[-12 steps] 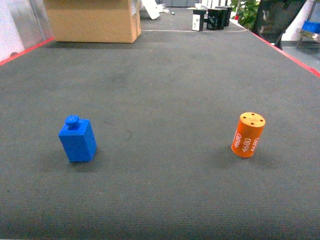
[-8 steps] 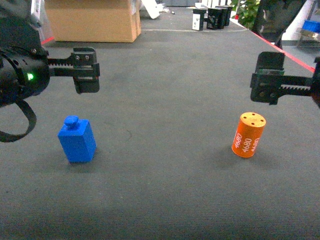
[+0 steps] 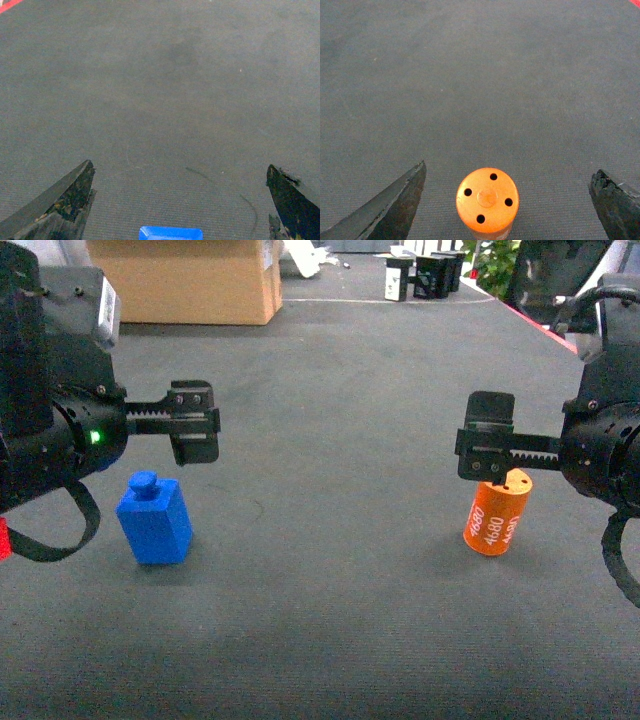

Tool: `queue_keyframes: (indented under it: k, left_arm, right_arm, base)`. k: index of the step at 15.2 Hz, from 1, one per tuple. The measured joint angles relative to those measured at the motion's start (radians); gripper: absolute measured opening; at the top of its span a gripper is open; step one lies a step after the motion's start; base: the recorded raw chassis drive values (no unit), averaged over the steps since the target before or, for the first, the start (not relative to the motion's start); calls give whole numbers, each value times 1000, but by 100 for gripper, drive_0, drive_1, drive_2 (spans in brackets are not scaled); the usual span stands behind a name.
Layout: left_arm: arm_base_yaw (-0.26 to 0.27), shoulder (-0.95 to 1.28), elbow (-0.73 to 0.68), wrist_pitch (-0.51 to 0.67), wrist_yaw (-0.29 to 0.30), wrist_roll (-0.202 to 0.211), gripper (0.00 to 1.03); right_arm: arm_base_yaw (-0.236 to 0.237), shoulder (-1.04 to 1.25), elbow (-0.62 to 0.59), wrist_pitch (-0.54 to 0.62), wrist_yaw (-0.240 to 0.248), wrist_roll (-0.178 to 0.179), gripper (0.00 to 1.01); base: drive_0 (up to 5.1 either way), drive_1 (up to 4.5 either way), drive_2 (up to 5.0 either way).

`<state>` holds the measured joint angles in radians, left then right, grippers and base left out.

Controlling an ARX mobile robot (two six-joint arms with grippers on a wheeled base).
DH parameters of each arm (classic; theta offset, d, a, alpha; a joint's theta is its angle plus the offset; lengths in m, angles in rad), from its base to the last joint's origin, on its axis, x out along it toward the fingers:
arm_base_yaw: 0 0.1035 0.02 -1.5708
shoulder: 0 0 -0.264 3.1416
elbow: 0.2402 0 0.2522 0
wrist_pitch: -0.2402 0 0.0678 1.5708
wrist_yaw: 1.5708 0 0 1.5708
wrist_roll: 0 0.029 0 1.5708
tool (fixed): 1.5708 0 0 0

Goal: Sort blue parts and orange caps into right shelf containers

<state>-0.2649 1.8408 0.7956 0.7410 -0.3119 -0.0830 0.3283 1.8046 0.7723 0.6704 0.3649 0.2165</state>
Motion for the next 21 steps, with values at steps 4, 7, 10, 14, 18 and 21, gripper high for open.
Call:
queue_keyframes:
  k: [4,7,10,14,18,21]
  left_arm:
    - [7,47,-25,12,2,-28,98]
    - [19,87,-34,18,2,-48,98]
    - [18,174,-31,18,3,-53,98]
    - [13,265,23,56,-37,-74,95]
    - [13,279,29,61,-29,-74,52]
    - [12,279,26,105,-36,-74,42]
  right_arm:
    - [0,72,8,10,-10,24,98]
    - [-1,158,26,20,-23,50,98]
    - [-1,256,60,35,-8,54,98]
    - [-1,322,116,76,43,48,83]
    - [0,347,119,116,56,15,45]
    - [0,341,96,167,57,-6,44]
  base:
    - [0,0,0]
    - [0,0,0]
    - [0,0,0]
    - [0,0,0]
    - [0,0,0]
    - [0,0,0]
